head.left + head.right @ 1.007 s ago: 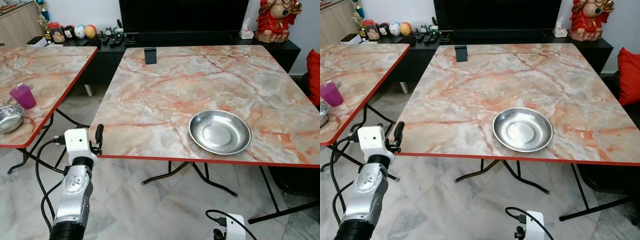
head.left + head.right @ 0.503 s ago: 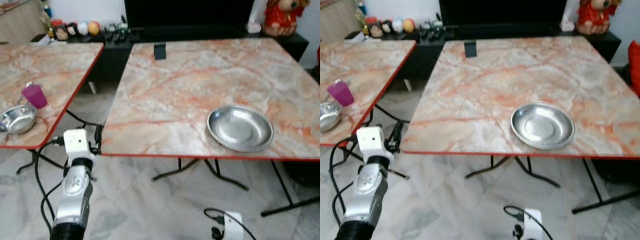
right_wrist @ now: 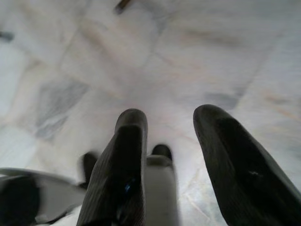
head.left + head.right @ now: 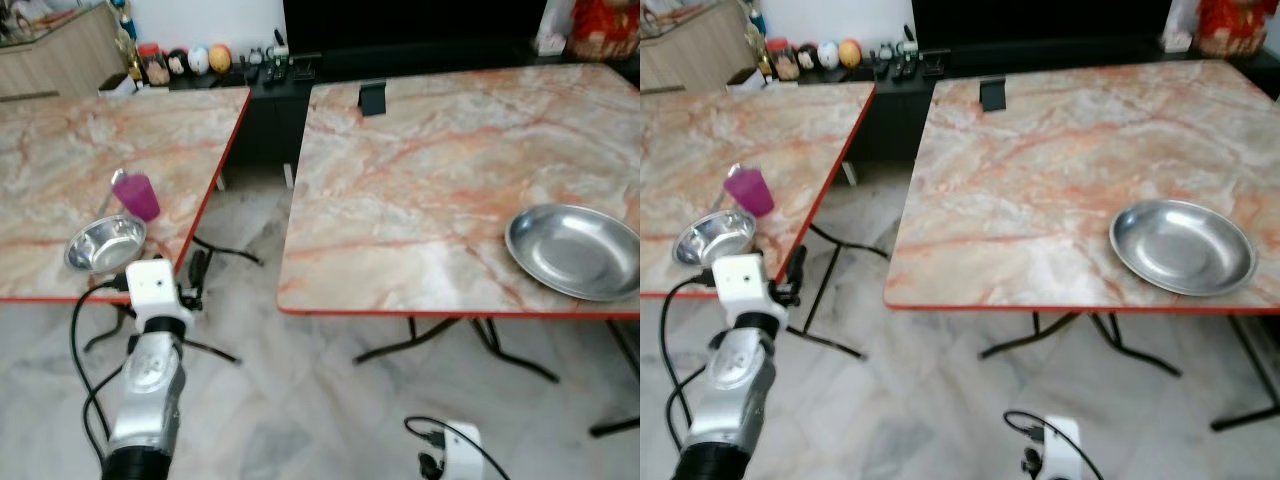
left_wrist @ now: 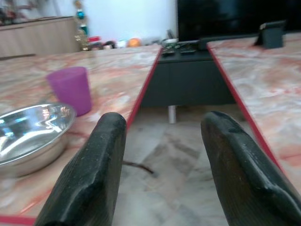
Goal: Setting the table
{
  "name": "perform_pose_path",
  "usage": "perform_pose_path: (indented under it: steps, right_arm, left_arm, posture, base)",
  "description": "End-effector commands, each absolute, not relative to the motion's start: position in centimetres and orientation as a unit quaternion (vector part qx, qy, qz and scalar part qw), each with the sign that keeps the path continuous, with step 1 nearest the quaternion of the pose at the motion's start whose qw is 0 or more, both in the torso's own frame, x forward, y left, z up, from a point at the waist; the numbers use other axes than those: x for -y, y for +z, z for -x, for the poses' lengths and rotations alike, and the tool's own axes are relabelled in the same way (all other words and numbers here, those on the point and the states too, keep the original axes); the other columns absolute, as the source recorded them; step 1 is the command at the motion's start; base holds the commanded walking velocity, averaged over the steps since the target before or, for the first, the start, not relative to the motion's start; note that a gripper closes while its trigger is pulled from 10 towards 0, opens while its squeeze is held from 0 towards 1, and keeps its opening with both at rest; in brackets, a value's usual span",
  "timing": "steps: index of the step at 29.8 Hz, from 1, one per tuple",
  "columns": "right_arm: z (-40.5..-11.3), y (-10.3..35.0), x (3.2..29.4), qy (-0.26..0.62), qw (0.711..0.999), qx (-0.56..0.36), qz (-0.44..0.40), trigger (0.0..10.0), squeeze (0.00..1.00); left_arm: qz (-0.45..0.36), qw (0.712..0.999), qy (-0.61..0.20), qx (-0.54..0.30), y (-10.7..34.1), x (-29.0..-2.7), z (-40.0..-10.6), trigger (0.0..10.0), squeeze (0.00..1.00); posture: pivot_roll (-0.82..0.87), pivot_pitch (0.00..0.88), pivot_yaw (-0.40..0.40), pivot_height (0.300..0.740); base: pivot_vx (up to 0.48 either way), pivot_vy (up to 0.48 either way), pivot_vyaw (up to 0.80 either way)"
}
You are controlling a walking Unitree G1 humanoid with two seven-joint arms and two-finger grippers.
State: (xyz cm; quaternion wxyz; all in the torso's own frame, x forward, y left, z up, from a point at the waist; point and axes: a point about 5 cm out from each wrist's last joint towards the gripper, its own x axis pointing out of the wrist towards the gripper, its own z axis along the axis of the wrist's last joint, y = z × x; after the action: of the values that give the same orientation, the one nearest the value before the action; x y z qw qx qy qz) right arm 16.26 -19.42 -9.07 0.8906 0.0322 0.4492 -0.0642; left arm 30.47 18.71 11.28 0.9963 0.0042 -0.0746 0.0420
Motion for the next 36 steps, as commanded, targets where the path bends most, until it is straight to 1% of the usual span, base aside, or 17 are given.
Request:
perform_pose_path:
  steps: [1, 5, 14, 27, 36]
  right_arm:
    - [-16.5, -9.1, 18.6, -0.054, 0.891, -0.45, -0.036, 10.0, 0.0]
    - [-16.6, -9.0, 18.6, -0.047, 0.894, -0.446, -0.018, 10.0, 0.0]
    - [-16.6, -9.0, 18.6, -0.048, 0.893, -0.446, -0.022, 10.0, 0.0]
    - [-16.5, -9.1, 18.6, -0.056, 0.892, -0.448, -0.031, 10.0, 0.0]
    - [-16.7, -9.0, 18.6, -0.058, 0.892, -0.447, -0.032, 10.0, 0.0]
  left_arm:
    - [-0.015, 0.995, 0.057, 0.081, 11.6, -19.8, -30.3, 10.0, 0.0]
    - [-0.014, 0.995, 0.06, 0.083, 11.7, -19.9, -30.3, 10.0, 0.0]
    - [-0.015, 0.994, 0.061, 0.084, 11.8, -19.9, -30.4, 10.0, 0.0]
    - [-0.023, 0.994, 0.071, 0.085, 11.9, -20.6, -30.2, 10.0, 0.0]
    - [-0.025, 0.993, 0.081, 0.084, 11.8, -20.9, -30.1, 10.0, 0.0]
  posture:
    - [-0.05, 0.0, 0.064, 0.74]
    - [-0.05, 0.0, 0.064, 0.74]
    - [-0.05, 0.0, 0.066, 0.74]
    - [-0.04, 0.0, 0.067, 0.74]
    - [-0.03, 0.0, 0.064, 0.74]
  base:
    - [0.0, 0.48, 0.0]
    - [0.0, 0.48, 0.0]
    - [0.0, 0.48, 0.77]
    - [0.0, 0.48, 0.0]
    - [0.0, 0.338, 0.0]
